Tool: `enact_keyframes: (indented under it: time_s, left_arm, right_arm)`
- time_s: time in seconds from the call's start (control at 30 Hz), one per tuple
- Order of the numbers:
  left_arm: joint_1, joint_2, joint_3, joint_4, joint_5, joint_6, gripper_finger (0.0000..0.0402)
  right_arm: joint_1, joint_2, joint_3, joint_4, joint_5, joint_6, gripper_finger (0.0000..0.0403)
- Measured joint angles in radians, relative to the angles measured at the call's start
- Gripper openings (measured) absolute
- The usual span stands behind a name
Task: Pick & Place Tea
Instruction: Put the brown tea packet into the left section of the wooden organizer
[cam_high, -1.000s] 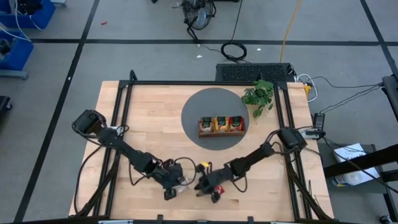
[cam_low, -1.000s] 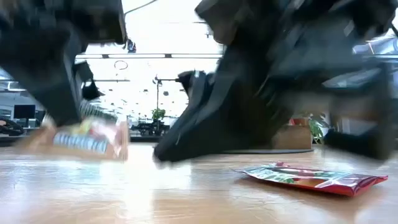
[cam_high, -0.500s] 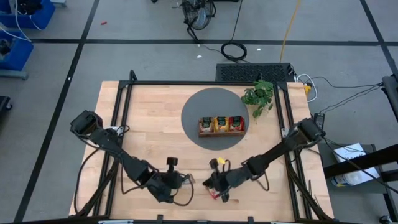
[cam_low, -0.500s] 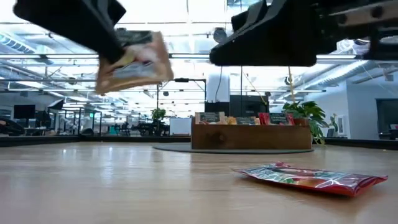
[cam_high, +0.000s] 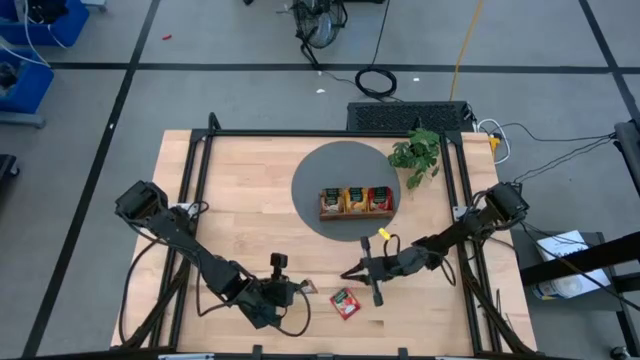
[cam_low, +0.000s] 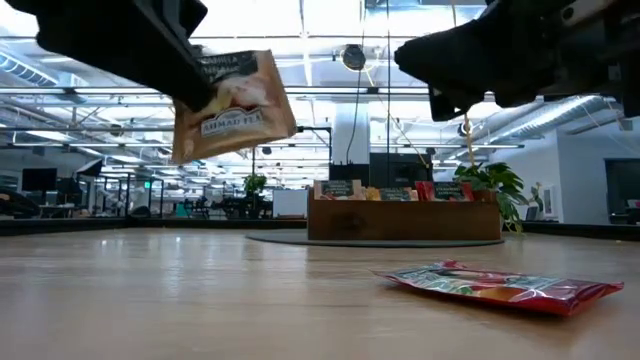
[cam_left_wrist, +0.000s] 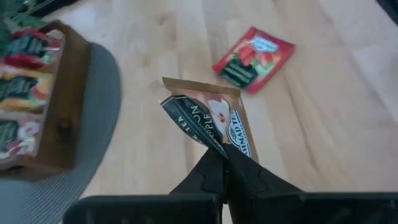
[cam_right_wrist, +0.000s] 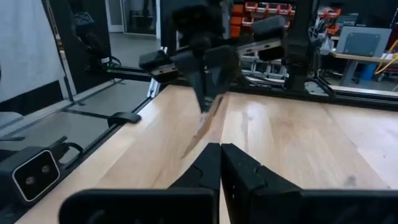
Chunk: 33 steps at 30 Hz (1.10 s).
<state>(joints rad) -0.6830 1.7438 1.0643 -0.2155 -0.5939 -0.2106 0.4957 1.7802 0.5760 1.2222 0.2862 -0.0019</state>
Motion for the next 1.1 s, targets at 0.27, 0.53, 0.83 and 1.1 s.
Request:
enact_keyframes:
  time_s: [0.27,0.53,0.83,1.1]
  left_arm:
    - [0.011,0.024,0.000,0.050,-0.012,0.109,0.0004]
    - [0.018,0.024,0.000,0.076,-0.012,0.147,0.0005]
    - [0.020,0.024,0.000,0.081,-0.012,0.119,0.0007]
    - [0.041,0.024,0.000,0.093,-0.011,0.118,0.0011]
  right_arm:
    - [0.000,-0.001,-0.001,-0.051,-0.003,0.002,0.0019]
    - [0.000,-0.001,-0.001,-0.064,-0.003,0.030,0.0024]
    - [-0.006,-0.001,0.000,-0.083,-0.001,0.136,0.0025]
    - [-0.038,-0.001,0.074,-0.171,0.000,0.312,0.0031]
